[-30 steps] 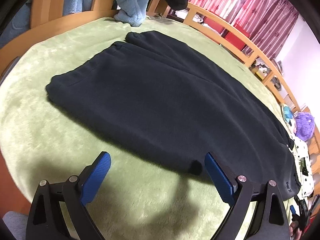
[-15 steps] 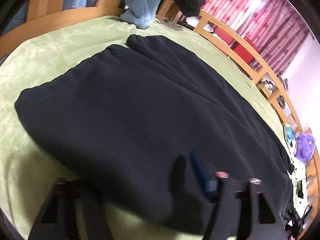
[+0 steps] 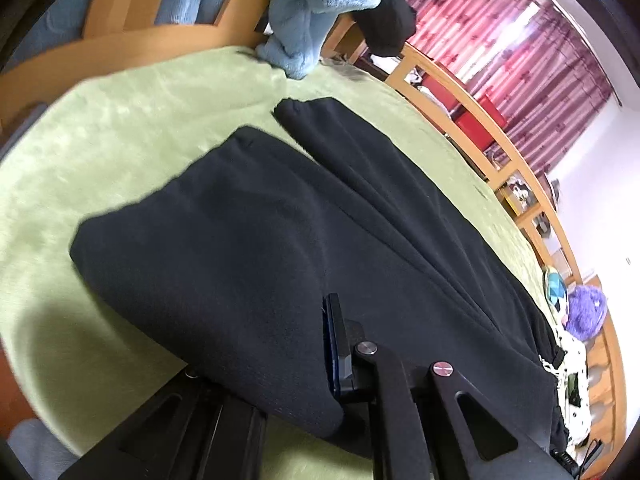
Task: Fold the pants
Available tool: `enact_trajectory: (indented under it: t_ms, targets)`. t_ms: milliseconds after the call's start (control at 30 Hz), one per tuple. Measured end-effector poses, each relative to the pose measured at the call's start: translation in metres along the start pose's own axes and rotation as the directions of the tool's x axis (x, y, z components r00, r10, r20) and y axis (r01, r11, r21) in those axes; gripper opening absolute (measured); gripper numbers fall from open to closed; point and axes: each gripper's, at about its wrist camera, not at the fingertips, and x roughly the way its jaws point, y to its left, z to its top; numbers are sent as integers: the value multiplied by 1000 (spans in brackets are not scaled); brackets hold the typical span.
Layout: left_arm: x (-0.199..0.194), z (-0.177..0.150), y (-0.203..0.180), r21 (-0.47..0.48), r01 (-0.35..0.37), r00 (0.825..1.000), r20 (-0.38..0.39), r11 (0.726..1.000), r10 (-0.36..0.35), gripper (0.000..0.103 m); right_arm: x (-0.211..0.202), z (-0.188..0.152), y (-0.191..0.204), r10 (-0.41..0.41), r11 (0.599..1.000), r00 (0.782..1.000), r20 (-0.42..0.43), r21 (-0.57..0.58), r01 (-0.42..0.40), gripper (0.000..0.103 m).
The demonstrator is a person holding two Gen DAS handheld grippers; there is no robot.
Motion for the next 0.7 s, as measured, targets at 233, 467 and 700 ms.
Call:
enact_trajectory:
  t_ms: [233, 467, 700]
  targets:
    - [-39, -7, 19, 36, 3, 1000, 25, 999, -4, 8, -51, -31, -11, 28, 999, 1000, 8, -15, -28, 9]
    - [-53, -13, 24, 50, 4, 1000, 25, 999, -5, 8, -76, -51, -11, 39, 998, 999, -35, -55, -40, 9]
    - [-55, 35, -25, 112, 37, 996, 71, 993, -45, 8, -87, -1, 27, 108, 992, 994, -1, -68, -108, 10]
